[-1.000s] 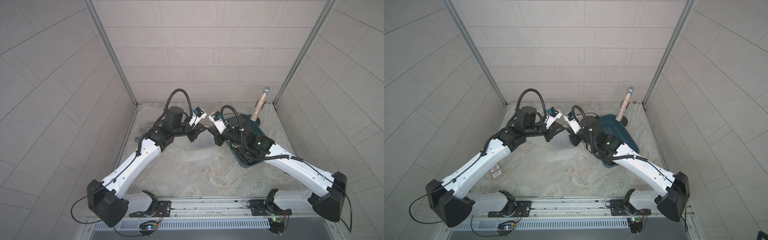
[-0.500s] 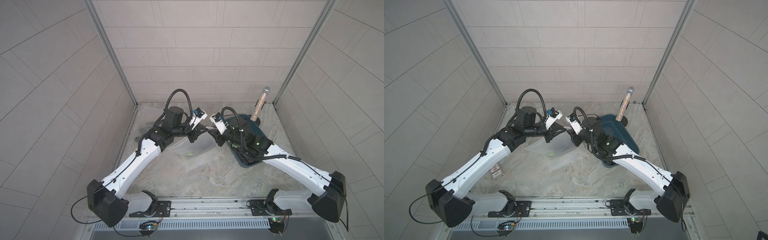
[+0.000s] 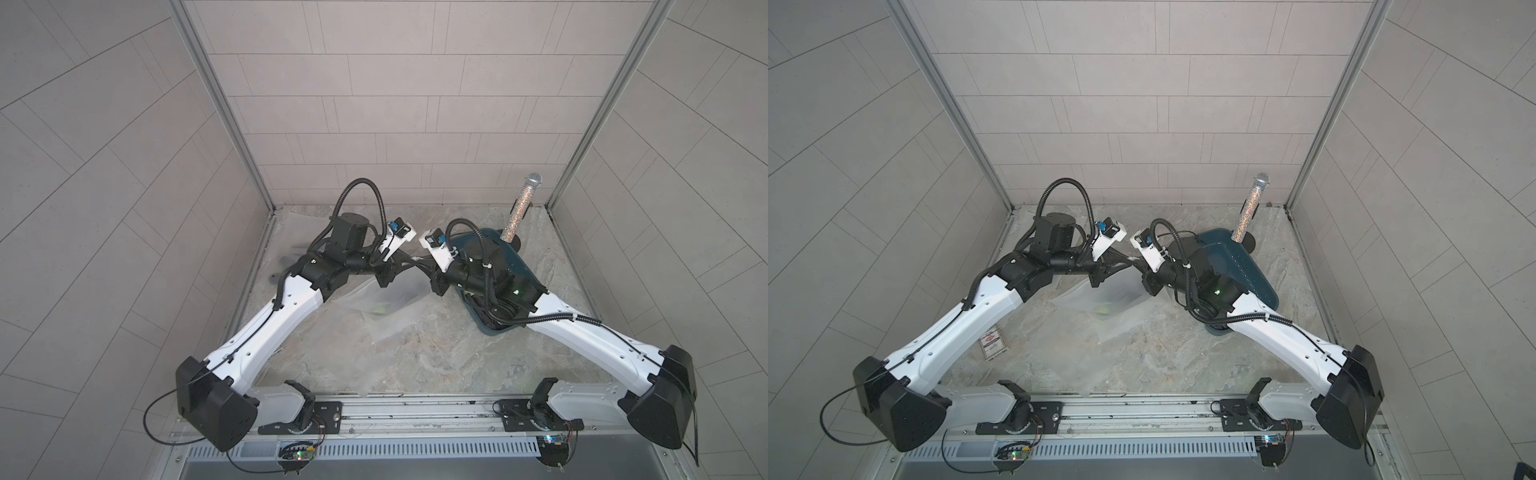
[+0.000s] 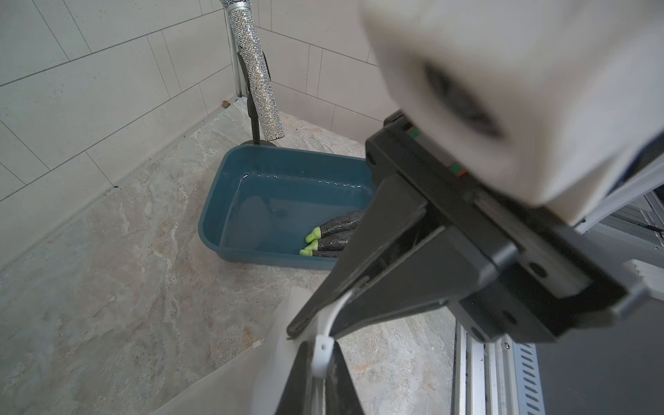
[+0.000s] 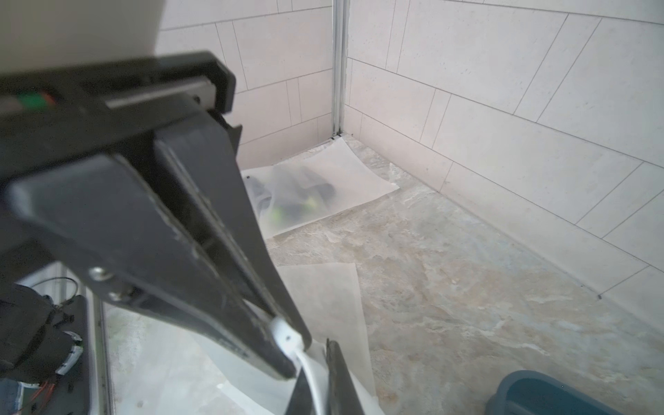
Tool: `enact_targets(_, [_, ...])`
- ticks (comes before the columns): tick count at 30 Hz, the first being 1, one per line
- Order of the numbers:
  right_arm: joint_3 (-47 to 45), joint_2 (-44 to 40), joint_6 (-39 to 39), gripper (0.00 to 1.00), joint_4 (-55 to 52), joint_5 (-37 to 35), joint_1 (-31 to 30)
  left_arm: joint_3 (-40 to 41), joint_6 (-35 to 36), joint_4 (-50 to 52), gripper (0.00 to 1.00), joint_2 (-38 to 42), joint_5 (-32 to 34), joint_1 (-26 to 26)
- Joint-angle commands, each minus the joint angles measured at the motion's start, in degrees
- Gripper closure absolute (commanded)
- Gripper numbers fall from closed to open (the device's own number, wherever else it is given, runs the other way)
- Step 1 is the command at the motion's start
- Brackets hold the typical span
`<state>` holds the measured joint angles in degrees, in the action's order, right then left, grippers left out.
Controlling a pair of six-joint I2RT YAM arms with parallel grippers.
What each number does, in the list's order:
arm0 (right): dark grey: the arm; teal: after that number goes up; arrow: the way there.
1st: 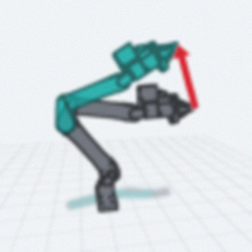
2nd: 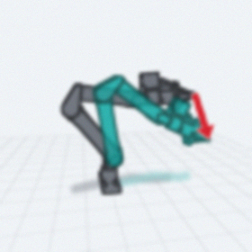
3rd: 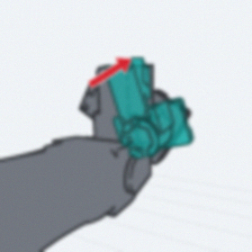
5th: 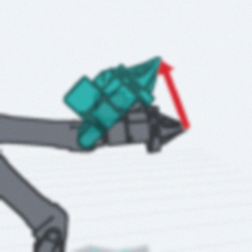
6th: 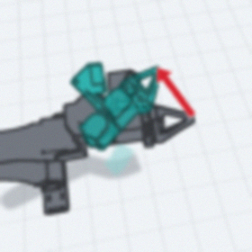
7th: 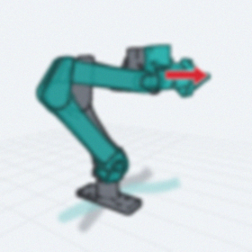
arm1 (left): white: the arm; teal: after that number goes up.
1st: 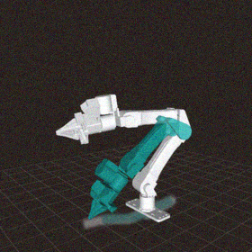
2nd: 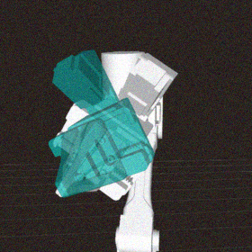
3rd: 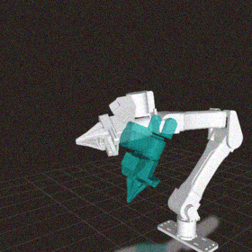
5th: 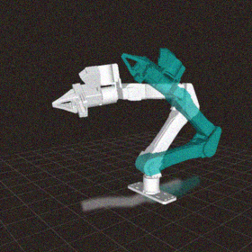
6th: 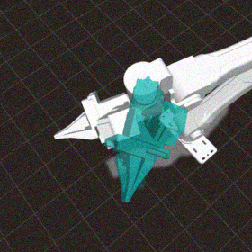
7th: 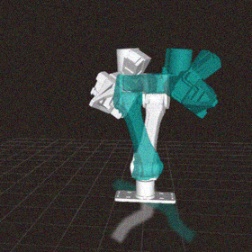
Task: Place the eggplant in a zip-top bag and seal the zipper
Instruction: Zip the zipper on the zipper food storage bag.
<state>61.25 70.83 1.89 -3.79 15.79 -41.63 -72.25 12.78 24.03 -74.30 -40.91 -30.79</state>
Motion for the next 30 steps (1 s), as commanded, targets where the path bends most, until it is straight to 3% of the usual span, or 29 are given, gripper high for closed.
enact_targets(1, [0.07, -2.15, -1.45, 1.0, 2.8, 2.06, -0.21, -2.36, 2.25, 1.78, 0.99, -0.4, 0.49, -0.24])
enact_targets(15, [-4.18, -4.12, 4.85, 1.0, 5.02, -7.4, 0.9, -2.68, 3.81, 5.84, 0.94, 0.32, 5.65, -0.22])
enact_targets(22, [-3.55, -3.12, 4.93, 1.0, 5.19, -1.14, 1.07, -3.26, 1.07, 2.95, 0.85, -0.3, 3.5, -0.18])
enact_targets(30, [-2.81, -1.68, 4.63, 1.0, 5.2, 0.49, 0.58, -3.67, -2.92, -1.91, 0.67, -1.58, 0.62, -0.24])
